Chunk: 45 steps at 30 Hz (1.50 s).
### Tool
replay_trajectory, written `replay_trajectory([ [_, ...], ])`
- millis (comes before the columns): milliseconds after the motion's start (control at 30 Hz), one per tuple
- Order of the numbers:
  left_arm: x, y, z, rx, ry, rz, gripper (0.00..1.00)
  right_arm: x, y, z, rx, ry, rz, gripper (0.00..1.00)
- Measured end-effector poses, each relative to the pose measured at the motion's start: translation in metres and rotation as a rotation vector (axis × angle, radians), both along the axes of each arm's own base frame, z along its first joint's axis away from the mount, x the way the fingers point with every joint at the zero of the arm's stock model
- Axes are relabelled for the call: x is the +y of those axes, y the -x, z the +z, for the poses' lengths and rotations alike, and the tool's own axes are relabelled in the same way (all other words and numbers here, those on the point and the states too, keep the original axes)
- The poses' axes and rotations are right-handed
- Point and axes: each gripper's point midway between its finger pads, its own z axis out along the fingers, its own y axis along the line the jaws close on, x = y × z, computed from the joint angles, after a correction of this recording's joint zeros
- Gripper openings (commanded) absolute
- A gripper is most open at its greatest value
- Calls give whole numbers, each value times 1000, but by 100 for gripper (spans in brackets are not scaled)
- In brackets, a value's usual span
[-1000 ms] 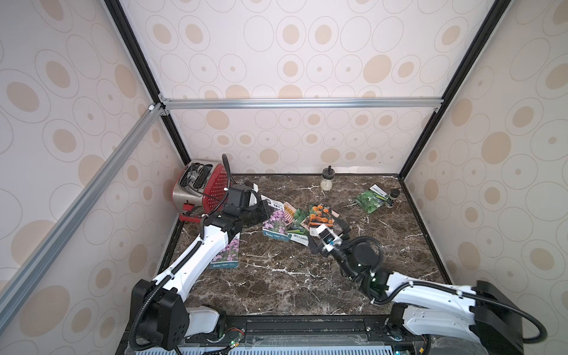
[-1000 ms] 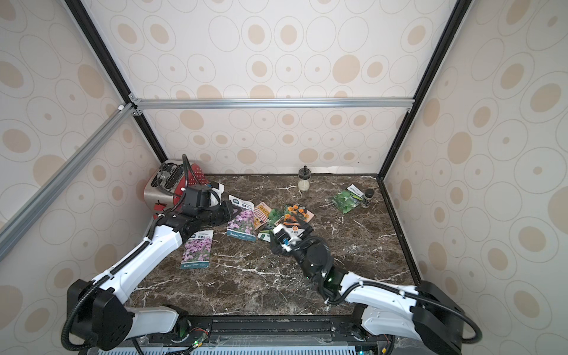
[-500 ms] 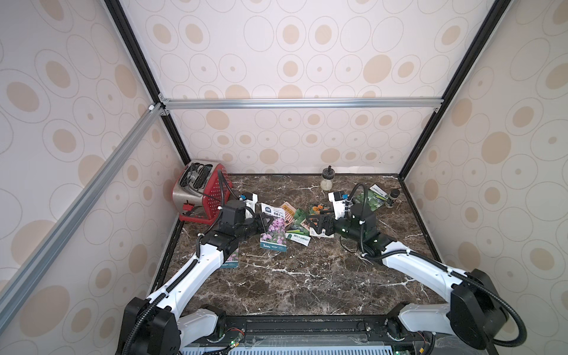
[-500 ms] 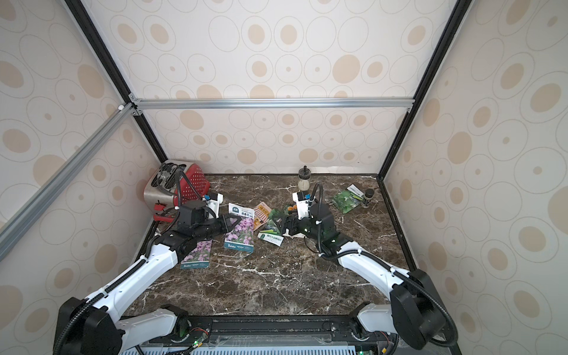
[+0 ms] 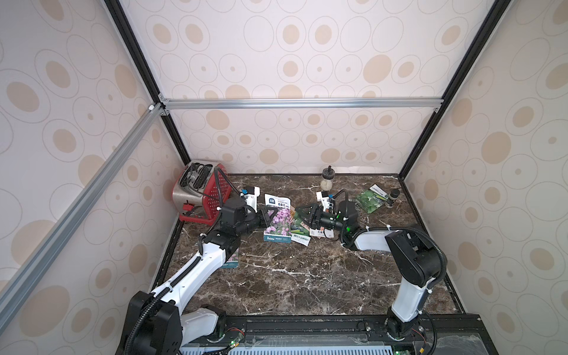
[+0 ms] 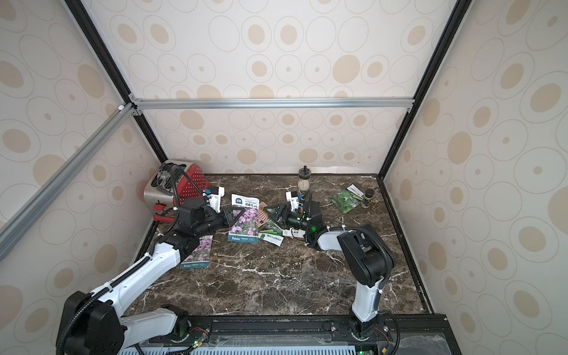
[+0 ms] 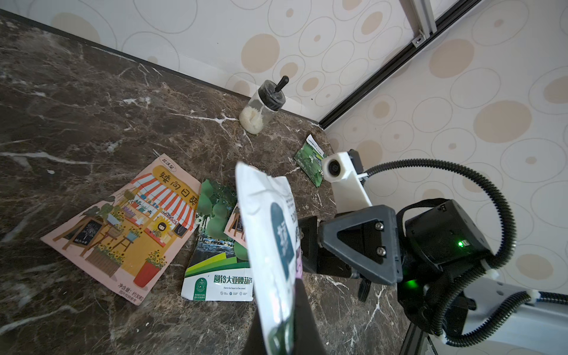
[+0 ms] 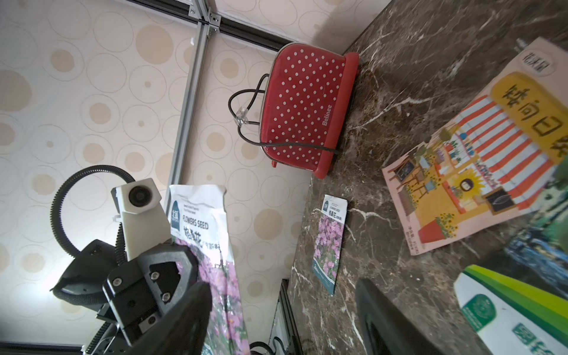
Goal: Arrange the seed packets in a row
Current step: Place the seed packet at the center of the board.
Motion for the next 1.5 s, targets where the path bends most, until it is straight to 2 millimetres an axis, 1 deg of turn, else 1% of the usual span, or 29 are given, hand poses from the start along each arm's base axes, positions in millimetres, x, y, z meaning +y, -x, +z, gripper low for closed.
replay_trajectory([
  [67, -1, -1, -1, 0, 0, -1, 3, 7, 3, 8, -11, -29, 24, 72],
  [167, -2, -2, -2, 0, 1, -2, 4, 21, 7, 28, -57, -76, 60, 59],
  [233, -3, -3, -3, 1, 2, -2, 3, 29, 10, 36, -78, -100, 82, 50],
  [333, -2, -5, -3, -2, 7, 6, 3, 40, 14, 32, -70, -108, 105, 35],
  [467, -1, -6, -4, -1, 2, 19, 4, 46, 18, 22, -51, -98, 113, 16],
  [500, 0, -7, -5, 2, -2, 26, 6, 46, 18, 22, -56, -97, 111, 12],
  [533, 1, -7, -6, 7, -6, 33, 11, 45, 19, 22, -62, -97, 112, 7],
  [567, 3, -8, -8, 12, -11, 42, 16, 45, 20, 22, -66, -96, 111, 4],
  [600, 4, -8, -10, 19, -18, 50, 24, 45, 21, 20, -70, -91, 108, 3],
  [667, 9, -9, -17, 38, -46, 79, 55, 42, 23, 15, -75, -72, 101, 2],
  [700, 13, -9, -21, 57, -64, 101, 63, 41, 24, 10, -71, -57, 99, 2],
  [767, 23, -9, -27, 93, -109, 148, 74, 38, 27, 1, -65, -26, 93, 1],
  [800, 30, -10, -28, 108, -141, 185, 78, 37, 28, -4, -60, -8, 90, 1],
  [867, 44, -9, -23, 128, -194, 247, 81, 34, 30, -13, -56, 30, 85, 1],
  [967, 69, -6, -7, 140, -270, 357, 86, 31, 33, -28, -52, 101, 71, 0],
  [1067, 90, -2, 14, 136, -324, 449, 87, 34, 39, -41, -59, 181, 60, 0],
  [1133, 101, 2, 20, 141, -353, 492, 87, 38, 45, -51, -60, 235, 58, 0],
  [1200, 110, 7, 18, 165, -388, 524, 87, 44, 52, -65, -55, 299, 57, 0],
  [1267, 116, 11, 11, 192, -418, 545, 87, 50, 58, -75, -56, 359, 52, 0],
  [1400, 126, 18, 3, 232, -458, 576, 87, 71, 63, -85, -83, 444, 33, 0],
  [1500, 132, 20, -2, 249, -468, 598, 87, 87, 61, -93, -91, 495, 2, 0],
])
